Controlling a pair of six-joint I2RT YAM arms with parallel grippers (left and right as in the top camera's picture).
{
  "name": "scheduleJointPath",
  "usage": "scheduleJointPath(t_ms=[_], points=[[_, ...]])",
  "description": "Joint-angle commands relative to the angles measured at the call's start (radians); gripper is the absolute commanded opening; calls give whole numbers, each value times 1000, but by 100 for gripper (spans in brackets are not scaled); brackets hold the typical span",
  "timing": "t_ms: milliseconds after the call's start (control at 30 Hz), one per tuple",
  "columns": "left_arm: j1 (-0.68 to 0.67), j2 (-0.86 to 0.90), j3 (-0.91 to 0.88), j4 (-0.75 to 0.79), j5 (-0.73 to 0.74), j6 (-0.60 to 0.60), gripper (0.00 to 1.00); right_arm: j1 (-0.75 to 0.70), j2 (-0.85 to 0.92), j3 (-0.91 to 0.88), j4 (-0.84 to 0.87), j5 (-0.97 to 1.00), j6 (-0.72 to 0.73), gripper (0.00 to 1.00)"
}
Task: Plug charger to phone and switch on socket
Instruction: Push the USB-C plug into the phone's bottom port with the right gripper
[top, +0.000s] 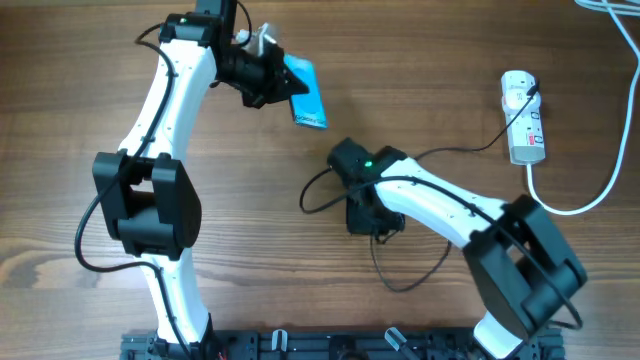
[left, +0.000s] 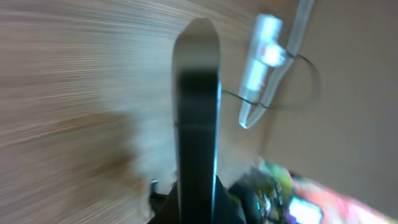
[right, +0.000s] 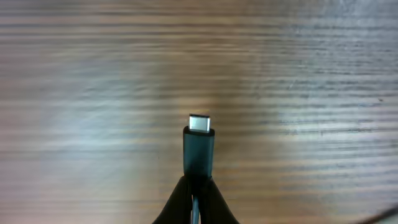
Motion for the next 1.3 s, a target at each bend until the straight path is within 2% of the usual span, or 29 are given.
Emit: scheduleJointPath(t_ms=[0,100,267,433,733,867,967,1167,1267], points=[[-36,-32,5,6,255,196,4,2,-185,84,-50,-32,-43,4],[-66,-32,5,36,256,229,4,2,-332,89,-47,-80,-90,4],[-121,-32,5,78,316,237,4,0,-449,89,-16,-77,-84,4],[-193,-32,5,93,315,282,4,0,-453,97,1,-60,-30,4],[-189,-32,5,116,312,276,4,0,-453,177,-1,3,47,4],[-151,-33,5,144,312,200,4,0,-453,177,31,0,-13,4],[-128,-33,5,141,312,198,4,0,-453,177,77,0,-59,4],[-117,-35,5,155,311,210,4,-24,-452,177,114,-45,-63,4],[-113,-37,5,155,312,229,4,-37,-452,177,146,-119,-140,5]])
